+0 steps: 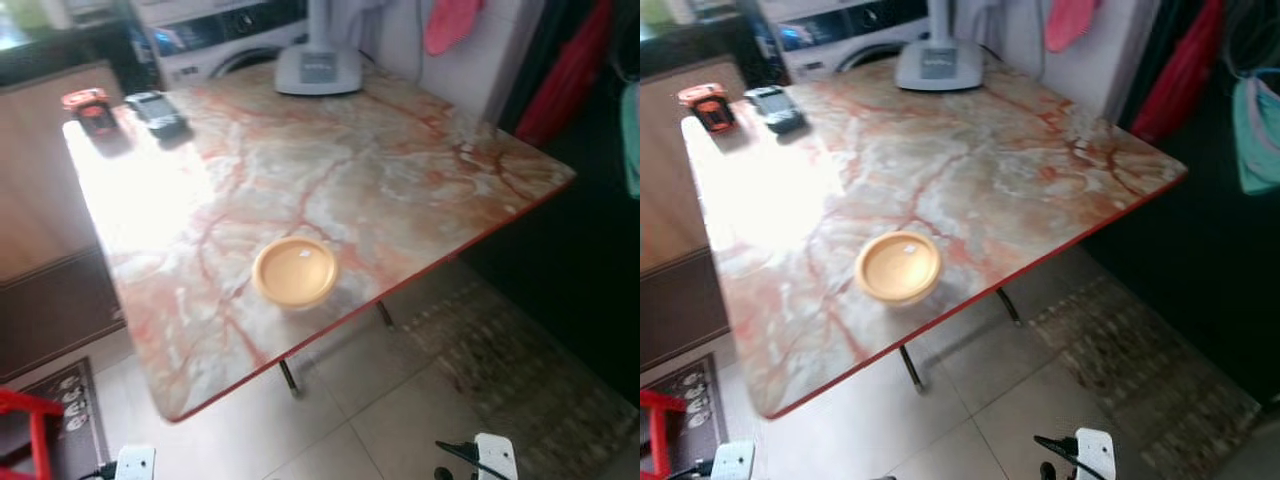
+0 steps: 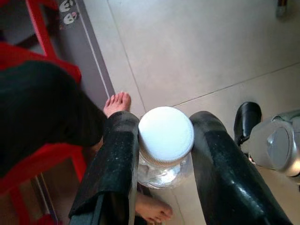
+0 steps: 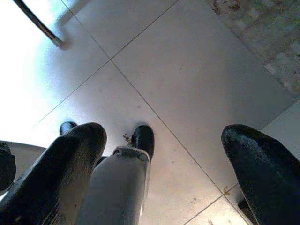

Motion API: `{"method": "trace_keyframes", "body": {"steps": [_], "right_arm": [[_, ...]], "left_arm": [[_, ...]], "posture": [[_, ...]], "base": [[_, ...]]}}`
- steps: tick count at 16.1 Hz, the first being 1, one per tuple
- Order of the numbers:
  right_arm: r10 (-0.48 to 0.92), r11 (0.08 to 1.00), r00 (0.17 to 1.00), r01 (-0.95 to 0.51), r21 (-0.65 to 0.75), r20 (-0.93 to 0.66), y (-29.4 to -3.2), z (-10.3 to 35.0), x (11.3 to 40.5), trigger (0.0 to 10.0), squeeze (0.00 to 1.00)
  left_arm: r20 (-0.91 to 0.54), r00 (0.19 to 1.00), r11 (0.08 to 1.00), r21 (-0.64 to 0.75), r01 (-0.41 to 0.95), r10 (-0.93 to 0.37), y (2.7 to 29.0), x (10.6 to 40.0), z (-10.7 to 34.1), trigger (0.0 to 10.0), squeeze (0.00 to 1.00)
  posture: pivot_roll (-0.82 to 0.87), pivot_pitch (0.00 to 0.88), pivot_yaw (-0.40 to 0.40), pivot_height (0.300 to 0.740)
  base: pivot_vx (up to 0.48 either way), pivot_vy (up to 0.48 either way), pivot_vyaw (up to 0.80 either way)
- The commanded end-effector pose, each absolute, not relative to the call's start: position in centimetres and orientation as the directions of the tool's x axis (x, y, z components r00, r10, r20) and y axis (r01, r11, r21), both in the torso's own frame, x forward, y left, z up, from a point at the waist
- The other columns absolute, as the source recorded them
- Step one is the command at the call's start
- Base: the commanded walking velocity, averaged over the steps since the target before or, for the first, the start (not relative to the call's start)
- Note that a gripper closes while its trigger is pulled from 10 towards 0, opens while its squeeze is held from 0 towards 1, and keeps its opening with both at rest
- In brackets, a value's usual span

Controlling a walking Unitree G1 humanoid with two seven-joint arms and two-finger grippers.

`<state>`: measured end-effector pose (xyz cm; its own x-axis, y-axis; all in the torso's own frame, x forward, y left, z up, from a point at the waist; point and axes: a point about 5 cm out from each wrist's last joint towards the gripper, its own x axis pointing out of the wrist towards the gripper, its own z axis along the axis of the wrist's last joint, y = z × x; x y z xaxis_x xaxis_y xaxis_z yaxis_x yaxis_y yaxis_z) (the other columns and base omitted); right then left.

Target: Restocking fridge

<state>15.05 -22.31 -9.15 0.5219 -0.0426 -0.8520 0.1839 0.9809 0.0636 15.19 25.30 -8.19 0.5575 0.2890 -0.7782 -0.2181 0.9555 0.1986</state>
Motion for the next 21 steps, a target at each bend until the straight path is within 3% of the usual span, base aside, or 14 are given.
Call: {"method": "trace_keyframes", "body": {"steps": [1, 4, 15, 21], "right_arm": [[-0.037, 0.981, 0.502, 0.184, 0.065, -0.864, -22.21, -9.40, 14.50, 10.0, 0.00], [-0.035, 0.980, 0.505, 0.186, 0.069, -0.863, -22.17, -9.40, 14.50, 10.0, 0.00], [-0.037, 0.980, 0.511, 0.187, 0.069, -0.859, -22.23, -9.35, 14.57, 10.0, 0.00], [-0.058, 0.978, 0.506, 0.200, 0.052, -0.860, -22.44, -9.30, 14.65, 10.0, 0.00]], "left_arm": [[-0.783, 0.544, 0.951, 0.213, -0.222, 0.303, 25.56, 14.83, -8.27, 10.0, 0.00], [-0.783, 0.542, 0.950, 0.209, -0.234, 0.306, 25.63, 14.75, -8.28, 10.0, 0.00], [-0.782, 0.544, 0.947, 0.187, -0.260, 0.304, 25.39, 14.92, -8.29, 10.0, 0.00], [-0.780, 0.544, 0.947, 0.200, -0.252, 0.309, 25.66, 14.97, -8.19, 10.0, 0.00]], "posture": [[0.16, 0.091, 0.046, 0.740], [0.17, 0.094, 0.047, 0.740], [0.17, 0.084, 0.035, 0.740], [0.15, 0.073, 0.041, 0.740]], "base": [[0.000, 0.000, 0.00], [0.000, 0.000, 0.00], [-0.348, 0.000, 0.00], [0.000, 0.000, -0.13]]}}
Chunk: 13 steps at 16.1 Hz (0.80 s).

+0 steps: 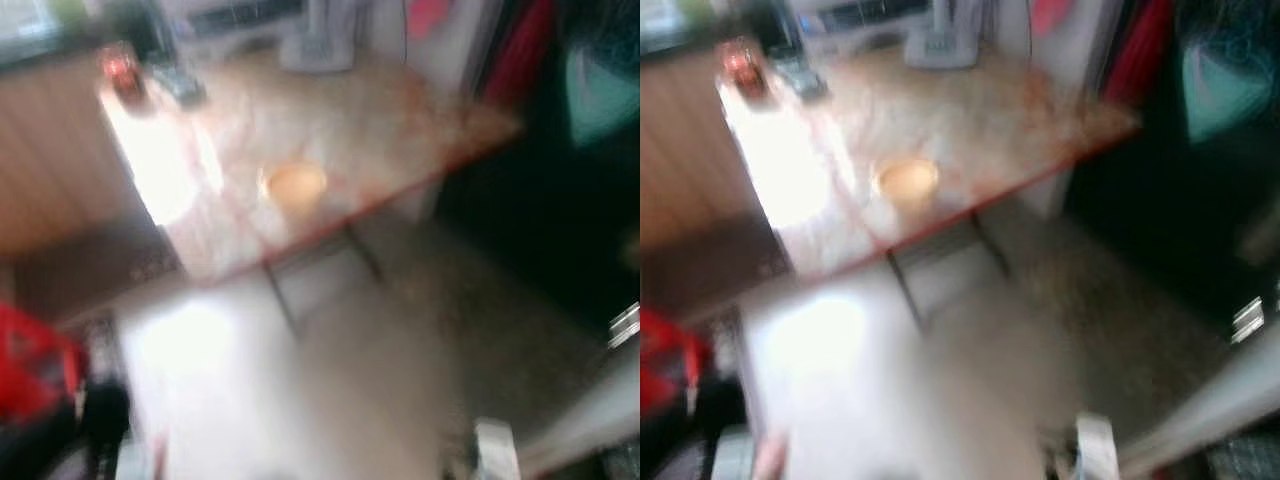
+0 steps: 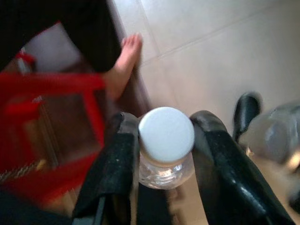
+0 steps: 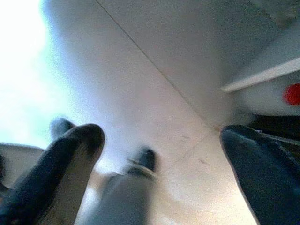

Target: Restocking fridge

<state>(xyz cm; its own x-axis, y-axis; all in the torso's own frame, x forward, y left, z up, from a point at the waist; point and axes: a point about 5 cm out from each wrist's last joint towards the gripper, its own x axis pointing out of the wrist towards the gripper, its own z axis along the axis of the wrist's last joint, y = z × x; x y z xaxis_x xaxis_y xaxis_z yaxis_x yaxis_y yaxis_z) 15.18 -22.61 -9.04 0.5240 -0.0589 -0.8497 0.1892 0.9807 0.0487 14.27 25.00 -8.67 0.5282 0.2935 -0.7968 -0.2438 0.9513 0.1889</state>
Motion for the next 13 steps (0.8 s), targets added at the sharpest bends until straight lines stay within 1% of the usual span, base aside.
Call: {"method": "trace_keyframes", "body": {"steps": [1, 5, 10, 12, 13], "right_arm": [[-0.062, 0.978, 0.504, 0.204, 0.049, -0.861, -22.46, -9.31, 14.64, 10.0, 0.00], [-0.063, 0.976, 0.496, 0.213, 0.051, -0.866, -22.38, -9.38, 14.55, 10.0, 0.00], [-0.050, 0.978, 0.498, 0.202, 0.060, -0.866, -22.14, -9.41, 14.58, 10.0, 0.00], [-0.044, 0.978, 0.495, 0.198, 0.064, -0.868, -22.08, -9.44, 14.52, 10.0, 0.00], [-0.041, 0.979, 0.495, 0.195, 0.065, -0.868, -22.04, -9.46, 14.49, 10.0, 0.00]], "left_arm": [[-0.781, 0.543, 0.947, 0.200, -0.250, 0.308, 25.70, 14.98, -8.18, 10.0, 0.00], [-0.777, 0.552, 0.949, 0.193, -0.248, 0.302, 25.70, 15.47, -8.00, 10.0, 0.00], [-0.780, 0.548, 0.950, 0.194, -0.246, 0.301, 25.87, 15.26, -8.03, 10.0, 0.00], [-0.780, 0.551, 0.954, 0.224, -0.197, 0.297, 25.93, 15.27, -8.00, 10.0, 0.00], [-0.779, 0.548, 0.952, 0.229, -0.203, 0.304, 26.04, 15.24, -7.98, 10.0, 0.00]], "posture": [[0.15, 0.071, 0.042, 0.740], [0.16, 0.071, 0.040, 0.740], [0.16, 0.083, 0.047, 0.740], [0.17, 0.084, 0.047, 0.740], [0.17, 0.086, 0.048, 0.740]], "base": [[0.000, 0.000, -0.77], [0.000, 0.000, -0.77], [0.000, 0.000, -0.77], [0.000, 0.000, -0.77], [0.000, -0.480, -0.77]]}}
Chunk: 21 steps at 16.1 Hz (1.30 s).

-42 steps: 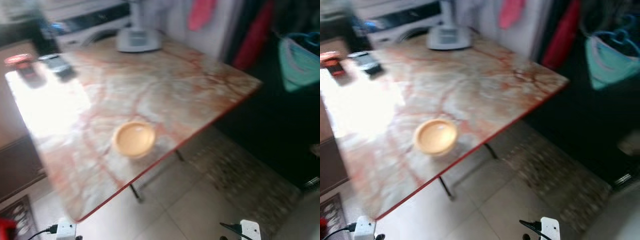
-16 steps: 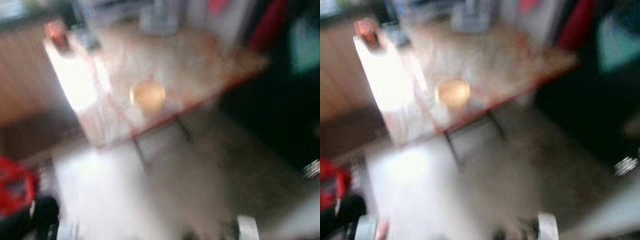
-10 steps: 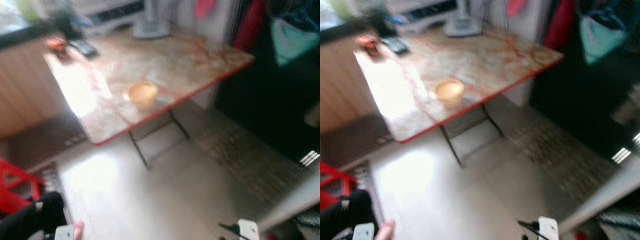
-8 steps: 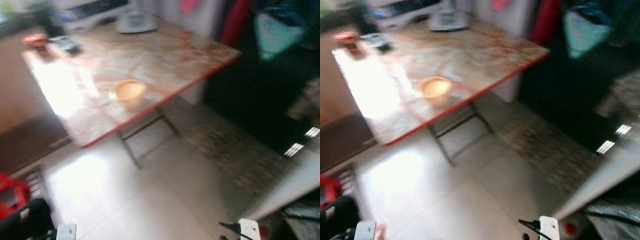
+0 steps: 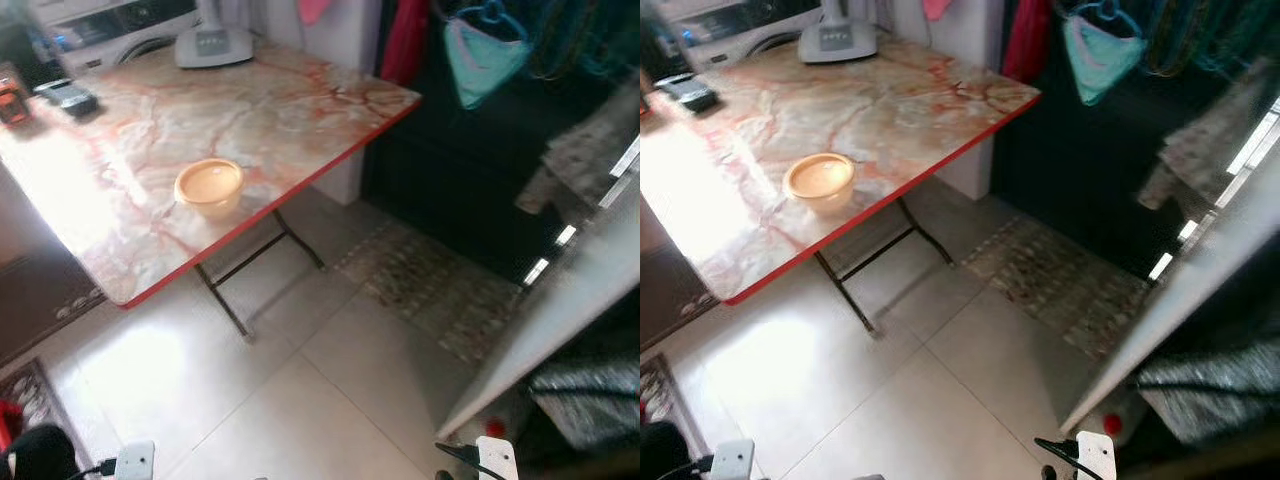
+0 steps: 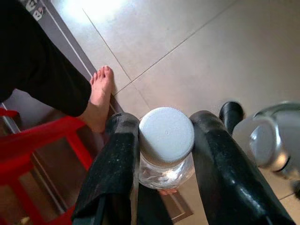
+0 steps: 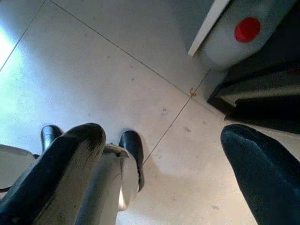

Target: Restocking fridge

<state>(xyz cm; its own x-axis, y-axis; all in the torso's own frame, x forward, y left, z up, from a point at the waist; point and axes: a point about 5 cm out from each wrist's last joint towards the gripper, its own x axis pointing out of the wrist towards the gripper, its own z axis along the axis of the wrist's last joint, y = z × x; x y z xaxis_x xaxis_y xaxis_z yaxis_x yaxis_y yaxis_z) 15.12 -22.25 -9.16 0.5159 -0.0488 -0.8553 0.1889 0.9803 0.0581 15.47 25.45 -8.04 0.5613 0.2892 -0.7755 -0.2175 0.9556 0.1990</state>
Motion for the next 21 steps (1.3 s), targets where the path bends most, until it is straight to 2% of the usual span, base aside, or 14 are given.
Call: {"method": "trace_keyframes", "body": {"steps": [1, 14, 16, 18, 20, 21], "right_arm": [[-0.038, 0.979, 0.494, 0.193, 0.066, -0.869, -22.0, -9.5, 14.5, 10.0, 0.00], [-0.038, 0.982, 0.490, 0.181, 0.059, -0.871, -22.3, -9.4, 14.4, 10.0, 0.00], [-0.019, 0.990, 0.488, 0.128, 0.050, -0.873, -22.2, -9.4, 14.5, 10.0, 0.00], [-0.032, 0.990, 0.491, 0.135, 0.040, -0.871, -22.1, -9.4, 14.6, 10.0, 0.00], [-0.057, 0.979, 0.478, 0.200, 0.046, -0.876, -22.0, -9.6, 14.3, 10.0, 0.00], [-0.035, 0.988, 0.476, 0.150, 0.043, -0.879, -21.8, -9.6, 14.4, 10.0, 0.00]], "left_arm": [[-0.777, 0.547, 0.949, 0.222, -0.226, 0.312, 26.2, 15.3, -7.9, 10.0, 0.00], [-0.784, 0.553, 0.959, 0.210, -0.192, 0.282, 25.6, 15.6, -8.0, 10.0, 0.00], [-0.784, 0.580, 0.975, 0.174, -0.135, 0.220, 25.2, 16.3, -7.8, 10.0, 0.00], [-0.778, 0.604, 0.985, 0.133, -0.110, 0.173, 24.9, 16.9, -7.6, 10.0, 0.00], [-0.799, 0.589, 0.990, 0.141, -0.014, 0.122, 24.6, 16.9, -7.7, 10.0, 0.00], [-0.798, 0.590, 0.989, 0.148, -0.002, 0.121, 24.7, 16.9, -7.6, 10.0, 0.00]], "posture": [[0.17, 0.087, 0.051, 0.740], [0.16, 0.090, 0.039, 0.740], [0.16, 0.084, 0.049, 0.740], [0.16, 0.076, 0.053, 0.740], [0.15, 0.061, 0.063, 0.740], [0.13, 0.056, 0.073, 0.740]], "base": [[0.000, -0.247, -0.77], [0.000, 0.000, -0.77], [0.000, 0.000, -0.77], [0.000, 0.000, -0.77], [0.000, 0.000, -0.77], [0.000, 0.000, -0.77]]}}
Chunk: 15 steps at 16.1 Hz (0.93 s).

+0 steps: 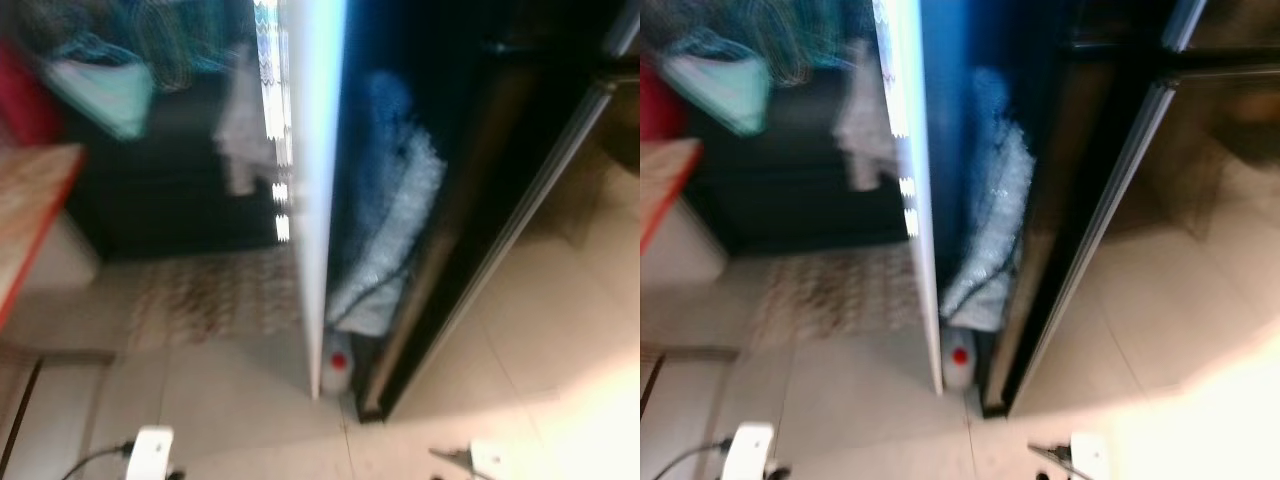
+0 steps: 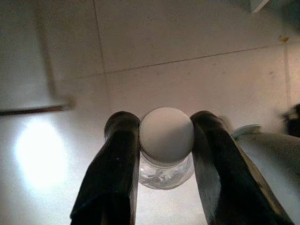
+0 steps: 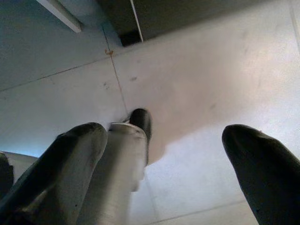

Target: Restocking fridge

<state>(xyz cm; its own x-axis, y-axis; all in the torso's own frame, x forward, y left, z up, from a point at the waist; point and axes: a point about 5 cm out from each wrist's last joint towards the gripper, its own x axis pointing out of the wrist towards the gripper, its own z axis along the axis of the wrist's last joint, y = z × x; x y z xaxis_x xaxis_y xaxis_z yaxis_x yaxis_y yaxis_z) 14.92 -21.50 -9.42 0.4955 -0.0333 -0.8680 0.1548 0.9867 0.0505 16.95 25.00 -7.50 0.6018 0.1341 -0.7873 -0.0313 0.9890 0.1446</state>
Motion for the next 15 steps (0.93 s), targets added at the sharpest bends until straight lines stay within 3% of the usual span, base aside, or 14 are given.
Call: {"method": "trace_keyframes", "body": {"steps": [1, 4, 5, 8, 11, 12, 15], "right_arm": [[-0.066, 0.979, 0.463, 0.202, 0.033, -0.884, -21.8, -9.7, 14.1, 10.0, 0.00], [-0.083, 0.985, 0.458, 0.172, -0.004, -0.885, -22.0, -9.6, 14.2, 10.0, 0.00], [-0.121, 0.957, 0.466, 0.290, 0.022, -0.877, -22.2, -9.6, 14.1, 10.0, 0.00], [-0.138, 0.942, 0.464, 0.335, 0.030, -0.875, -23.3, -9.4, 14.1, 10.0, 0.00], [-0.137, 0.932, 0.463, 0.359, 0.045, -0.875, -23.1, -9.5, 14.1, 10.0, 0.00], [-0.103, 0.947, 0.475, 0.315, 0.059, -0.874, -22.7, -9.5, 14.2, 10.0, 0.00], [-0.104, 0.922, 0.480, 0.375, 0.096, -0.871, -22.2, -9.6, 14.2, 10.0, 0.00]], "left_arm": [[-0.794, 0.593, 0.988, 0.153, -0.020, 0.134, 24.9, 16.9, -7.6, 10.0, 0.00], [-0.795, 0.595, 0.989, 0.150, -0.001, 0.121, 24.5, 17.2, -7.6, 10.0, 0.00], [-0.794, 0.594, 0.990, 0.139, -0.029, 0.129, 24.1, 17.3, -7.7, 10.0, 0.00], [-0.795, 0.589, 0.989, 0.096, -0.114, 0.145, 22.5, 17.0, -8.2, 10.0, 0.00], [-0.804, 0.571, 0.984, 0.103, -0.145, 0.169, 22.8, 16.3, -8.5, 10.0, 0.00], [-0.803, 0.569, 0.983, 0.117, -0.143, 0.178, 23.2, 16.2, -8.4, 10.0, 0.00], [-0.798, 0.571, 0.981, 0.138, -0.135, 0.191, 23.9, 16.5, -8.1, 10.0, 0.00]], "posture": [[0.12, 0.050, 0.080, 0.740], [0.10, 0.034, 0.070, 0.740], [0.09, 0.033, 0.047, 0.740], [0.11, 0.044, -0.013, 0.740], [0.12, 0.056, -0.002, 0.740], [0.12, 0.065, 0.011, 0.740], [0.13, 0.074, 0.038, 0.740]], "base": [[0.000, 0.000, -0.77], [0.000, 0.000, -0.77], [0.000, 0.000, -0.77], [0.000, 0.000, -0.77], [0.000, 0.000, -0.77], [0.000, 0.000, 0.00], [0.000, 0.000, 0.00]]}}
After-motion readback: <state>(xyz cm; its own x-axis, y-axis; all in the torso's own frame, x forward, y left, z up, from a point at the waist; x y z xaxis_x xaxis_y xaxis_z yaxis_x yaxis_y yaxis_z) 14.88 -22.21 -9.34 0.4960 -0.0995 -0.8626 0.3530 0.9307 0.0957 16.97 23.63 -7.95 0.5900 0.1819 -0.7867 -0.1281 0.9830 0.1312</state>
